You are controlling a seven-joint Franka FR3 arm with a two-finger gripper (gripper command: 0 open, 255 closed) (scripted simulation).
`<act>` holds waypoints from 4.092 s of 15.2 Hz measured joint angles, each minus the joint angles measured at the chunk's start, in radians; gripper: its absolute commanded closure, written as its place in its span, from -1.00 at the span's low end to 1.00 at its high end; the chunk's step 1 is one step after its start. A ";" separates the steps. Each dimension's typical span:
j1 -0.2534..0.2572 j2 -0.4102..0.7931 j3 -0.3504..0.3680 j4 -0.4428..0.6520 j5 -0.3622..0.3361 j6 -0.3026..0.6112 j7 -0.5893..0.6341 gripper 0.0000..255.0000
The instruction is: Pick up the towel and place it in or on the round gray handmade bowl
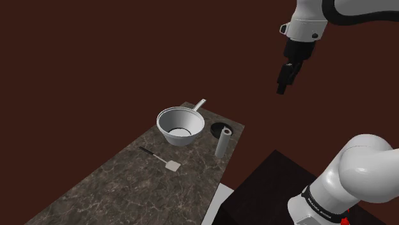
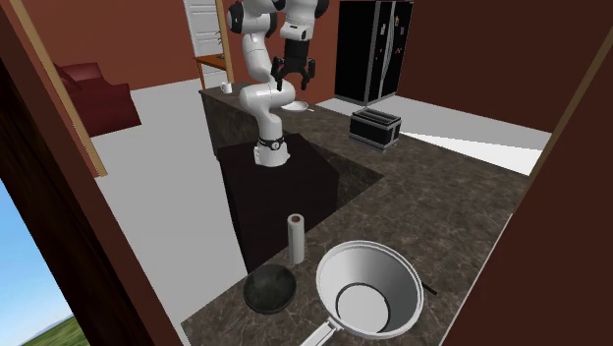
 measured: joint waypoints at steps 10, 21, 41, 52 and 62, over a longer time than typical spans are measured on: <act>-0.019 0.130 -0.061 -0.148 -0.006 0.289 -0.027 -1.00; -0.041 0.456 -0.143 -0.198 0.013 0.683 -0.093 -1.00; -0.085 1.122 -0.149 0.038 0.226 1.116 -0.288 -1.00; -0.090 1.169 -0.141 0.043 0.237 1.160 -0.297 1.00; -0.090 1.163 -0.142 0.041 0.236 1.155 -0.296 1.00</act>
